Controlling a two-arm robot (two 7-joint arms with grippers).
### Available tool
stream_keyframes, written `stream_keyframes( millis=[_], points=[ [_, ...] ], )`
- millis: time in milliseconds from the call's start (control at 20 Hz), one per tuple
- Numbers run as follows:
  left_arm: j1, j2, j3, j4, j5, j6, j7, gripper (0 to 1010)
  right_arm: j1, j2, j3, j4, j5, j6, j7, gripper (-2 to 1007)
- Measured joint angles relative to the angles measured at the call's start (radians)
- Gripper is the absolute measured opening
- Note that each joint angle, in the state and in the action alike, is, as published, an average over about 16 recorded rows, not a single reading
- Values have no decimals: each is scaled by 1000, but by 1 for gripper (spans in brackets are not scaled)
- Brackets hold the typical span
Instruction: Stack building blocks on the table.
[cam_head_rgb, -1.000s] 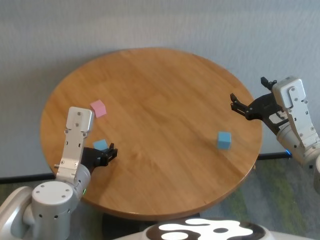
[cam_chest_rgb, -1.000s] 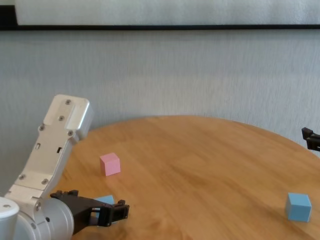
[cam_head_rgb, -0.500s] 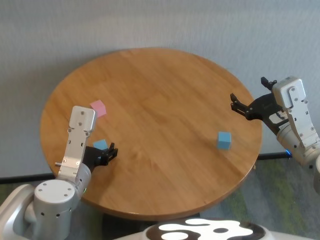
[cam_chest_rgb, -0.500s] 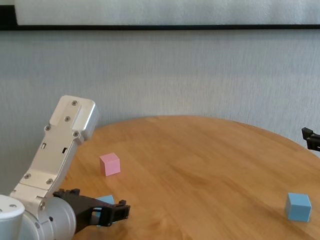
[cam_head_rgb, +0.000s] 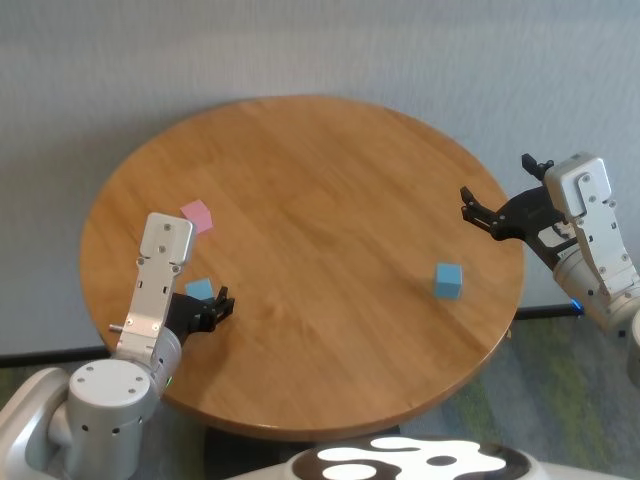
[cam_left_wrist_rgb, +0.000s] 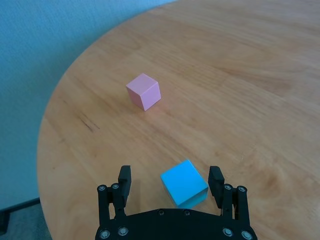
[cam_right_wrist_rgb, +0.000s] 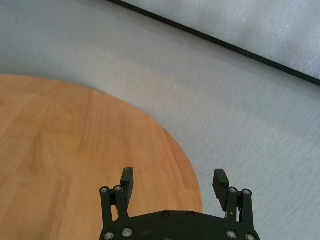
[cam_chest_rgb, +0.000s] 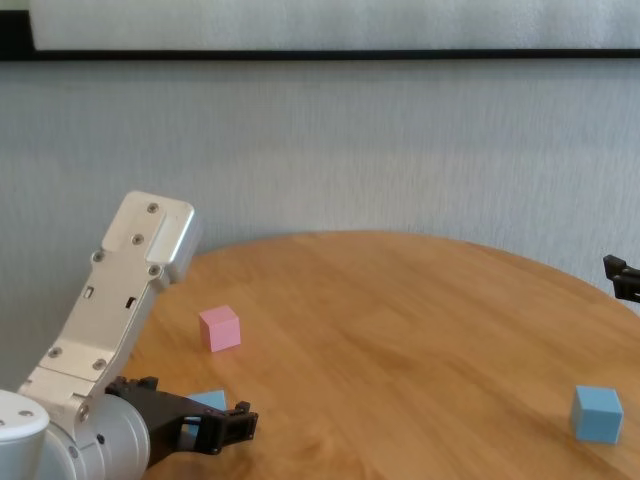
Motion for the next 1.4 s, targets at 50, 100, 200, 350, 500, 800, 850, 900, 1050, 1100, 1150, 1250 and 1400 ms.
stream_keyframes(
  millis=[50, 100, 200, 350, 500, 800, 850, 900, 1050, 1100, 1150, 1250, 1400],
  points=[
    [0, 0, 0, 0, -1, 0, 0, 967, 0, 0, 0, 0, 0, 0, 0, 1005],
    [0, 0, -1, -1, -2, 0, 0, 954, 0, 0, 0, 0, 0, 0, 0, 1005],
    [1, -1, -1, -1, -4, -1, -1, 922, 0, 0, 0, 0, 0, 0, 0, 1005],
    [1, -2, -2, -2, -7, -2, -1, 857, 0, 0, 0, 0, 0, 0, 0, 1005],
    [2, -2, -3, -2, -9, -3, -2, 774, 0, 0, 0, 0, 0, 0, 0, 1005],
    [3, -3, -4, -3, -12, -4, -2, 593, 0, 0, 0, 0, 0, 0, 0, 1005],
    [3, -3, -4, -3, -12, -4, -2, 567, 0, 0, 0, 0, 0, 0, 0, 1005],
    [3, -3, -4, -3, -13, -4, -2, 542, 0, 0, 0, 0, 0, 0, 0, 1005],
    [3, -3, -4, -3, -13, -5, -2, 481, 0, 0, 0, 0, 0, 0, 0, 1005],
    [3, -4, -4, -3, -14, -5, -2, 466, 0, 0, 0, 0, 0, 0, 0, 1005],
    [3, -4, -5, -3, -14, -5, -2, 452, 0, 0, 0, 0, 0, 0, 0, 1005],
    [3, -4, -5, -3, -14, -5, -2, 431, 0, 0, 0, 0, 0, 0, 0, 1005],
    [3, -4, -5, -3, -14, -5, -2, 412, 0, 0, 0, 0, 0, 0, 0, 1005]
  ],
)
